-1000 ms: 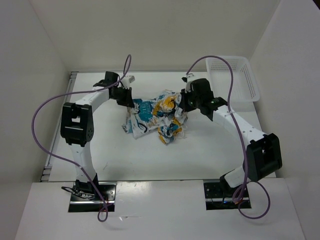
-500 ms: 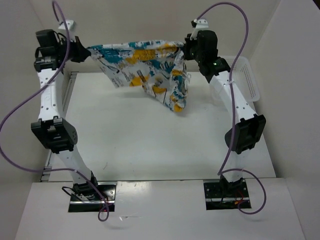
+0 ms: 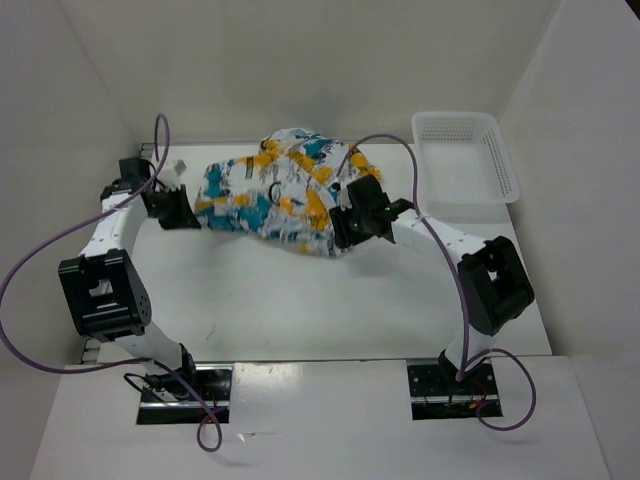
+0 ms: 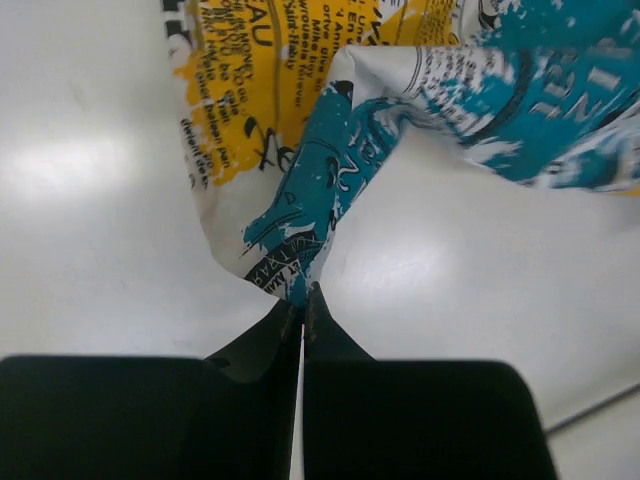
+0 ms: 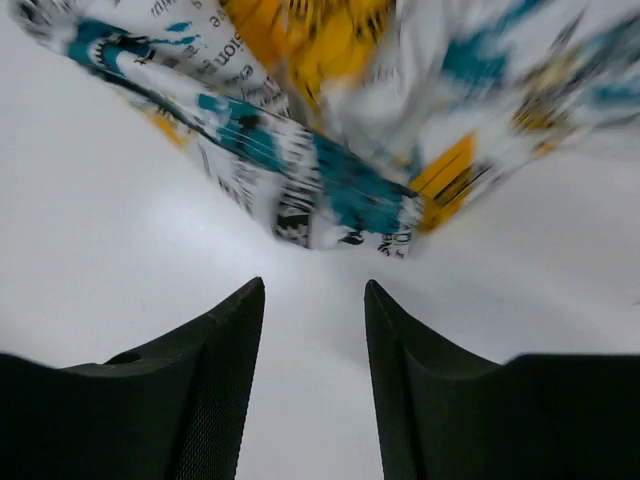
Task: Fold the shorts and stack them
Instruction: Move the shorts to the center of the board, then flatten the shorts out
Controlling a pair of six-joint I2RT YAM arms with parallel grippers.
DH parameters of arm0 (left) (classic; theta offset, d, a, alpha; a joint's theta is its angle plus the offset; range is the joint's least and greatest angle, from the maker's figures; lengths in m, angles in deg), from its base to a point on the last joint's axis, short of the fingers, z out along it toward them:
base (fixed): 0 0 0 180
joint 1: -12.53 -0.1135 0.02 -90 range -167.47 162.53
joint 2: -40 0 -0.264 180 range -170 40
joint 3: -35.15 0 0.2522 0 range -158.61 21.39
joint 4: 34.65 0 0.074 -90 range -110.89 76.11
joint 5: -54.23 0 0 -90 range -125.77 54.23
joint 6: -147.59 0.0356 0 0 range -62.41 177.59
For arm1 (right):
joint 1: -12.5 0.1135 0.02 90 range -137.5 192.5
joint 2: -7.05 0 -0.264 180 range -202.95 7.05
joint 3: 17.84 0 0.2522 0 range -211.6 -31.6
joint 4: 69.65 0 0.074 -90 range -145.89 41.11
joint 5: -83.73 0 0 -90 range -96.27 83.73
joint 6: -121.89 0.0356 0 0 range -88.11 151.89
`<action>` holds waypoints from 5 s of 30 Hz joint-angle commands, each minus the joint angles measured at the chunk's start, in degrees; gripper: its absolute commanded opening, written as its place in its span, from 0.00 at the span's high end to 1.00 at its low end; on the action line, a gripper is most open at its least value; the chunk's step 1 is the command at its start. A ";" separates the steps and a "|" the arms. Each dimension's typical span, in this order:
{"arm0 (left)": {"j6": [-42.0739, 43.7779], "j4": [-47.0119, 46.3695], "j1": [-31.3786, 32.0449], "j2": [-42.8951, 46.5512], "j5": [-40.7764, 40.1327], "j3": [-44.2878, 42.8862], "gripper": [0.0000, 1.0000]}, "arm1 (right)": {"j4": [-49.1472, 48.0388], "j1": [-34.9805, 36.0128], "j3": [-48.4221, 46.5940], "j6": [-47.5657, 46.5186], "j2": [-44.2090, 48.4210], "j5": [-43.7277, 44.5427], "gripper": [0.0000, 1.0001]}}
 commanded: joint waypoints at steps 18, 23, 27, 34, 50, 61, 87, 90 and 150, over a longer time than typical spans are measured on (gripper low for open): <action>0.21 -0.09 1.45 1.59 -8.50 20.07 1.00 | -7.15 -1.85 10.22 20.71 -1.36 -3.32 0.32; 0.21 -0.63 1.45 1.59 -9.11 20.07 1.00 | -7.15 -1.85 7.58 21.94 -8.13 -6.13 0.33; 0.21 -1.24 1.45 1.59 -10.34 20.07 1.00 | -4.26 -1.85 6.96 21.94 -8.76 -8.77 0.51; 0.21 4.62 1.45 1.59 -10.87 15.69 1.00 | 7.33 -8.60 9.95 21.32 -0.43 -9.69 1.00; 0.21 30.39 7.69 1.59 -6.66 16.30 0.56 | 29.50 -9.14 5.06 20.90 12.34 2.99 0.39; 0.21 -5.00 11.64 -6.92 -12.15 0.03 0.11 | 2.89 -2.46 -4.18 16.76 4.36 14.51 0.62; 0.21 -15.40 12.17 -9.15 -28.27 19.18 1.00 | 7.96 -0.88 1.24 25.89 -17.03 16.53 1.00; 0.21 -10.23 12.17 -4.67 -28.27 21.65 1.00 | 8.49 0.52 3.97 25.11 -13.08 17.76 1.00; 0.21 -7.38 17.01 -22.31 -15.88 -20.05 0.15 | 4.10 -5.97 -10.97 10.60 -12.37 20.49 0.32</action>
